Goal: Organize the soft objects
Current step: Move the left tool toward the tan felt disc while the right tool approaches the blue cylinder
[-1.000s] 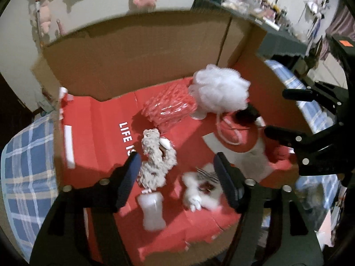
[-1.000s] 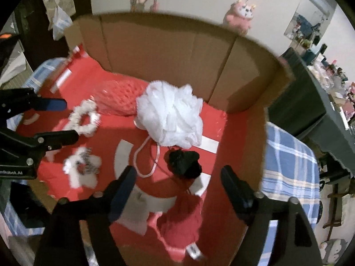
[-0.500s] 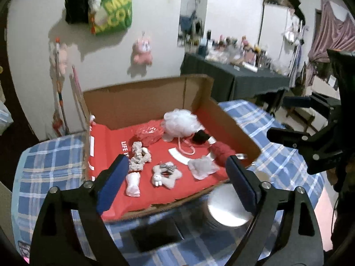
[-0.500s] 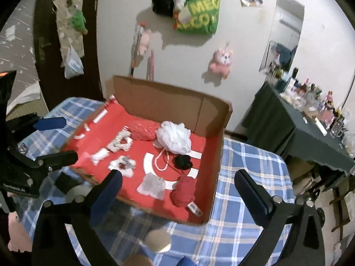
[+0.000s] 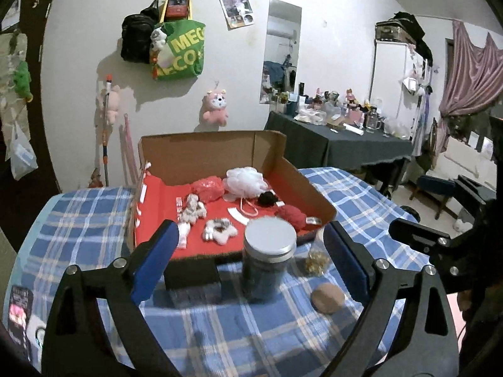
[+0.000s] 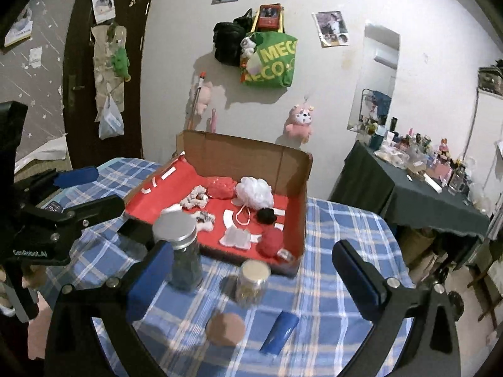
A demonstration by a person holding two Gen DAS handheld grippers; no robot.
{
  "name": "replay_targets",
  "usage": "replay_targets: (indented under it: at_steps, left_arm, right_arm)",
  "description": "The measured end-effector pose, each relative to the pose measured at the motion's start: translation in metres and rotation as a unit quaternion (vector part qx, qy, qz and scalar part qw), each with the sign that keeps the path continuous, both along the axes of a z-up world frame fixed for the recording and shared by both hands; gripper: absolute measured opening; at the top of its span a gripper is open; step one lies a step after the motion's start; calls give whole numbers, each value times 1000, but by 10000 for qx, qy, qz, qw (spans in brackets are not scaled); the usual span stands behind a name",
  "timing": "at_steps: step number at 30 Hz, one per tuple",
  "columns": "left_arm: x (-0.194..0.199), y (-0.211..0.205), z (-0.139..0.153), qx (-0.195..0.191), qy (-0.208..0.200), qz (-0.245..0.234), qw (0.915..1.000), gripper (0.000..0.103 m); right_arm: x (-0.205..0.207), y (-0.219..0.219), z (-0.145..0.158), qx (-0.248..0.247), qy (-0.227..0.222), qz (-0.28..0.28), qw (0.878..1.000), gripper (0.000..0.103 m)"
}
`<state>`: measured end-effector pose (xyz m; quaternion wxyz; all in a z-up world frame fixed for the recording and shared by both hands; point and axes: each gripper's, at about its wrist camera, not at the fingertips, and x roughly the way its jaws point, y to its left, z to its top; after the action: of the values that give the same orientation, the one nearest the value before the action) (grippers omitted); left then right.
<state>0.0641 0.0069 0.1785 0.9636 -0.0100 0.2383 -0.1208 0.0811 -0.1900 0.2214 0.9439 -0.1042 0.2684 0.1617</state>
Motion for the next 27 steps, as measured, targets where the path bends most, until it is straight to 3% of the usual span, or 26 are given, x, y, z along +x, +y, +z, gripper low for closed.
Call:
replay_targets:
  at_steps: [11,19,27]
  left_arm:
    - [-27,-19,-47,105,207,44,9997,94]
    - [-20,-32,-73,83,578,-27,9983,94]
    - [2,-60,-103,-6,1144,-434,9925,94]
  right_arm:
    - [-42,-15,-44,170,-17,-449,9988,103]
    - [-40,-30,-79,257,275,-661,9971,103]
    - [-16,-60,-110,354,683,-848,9934,103]
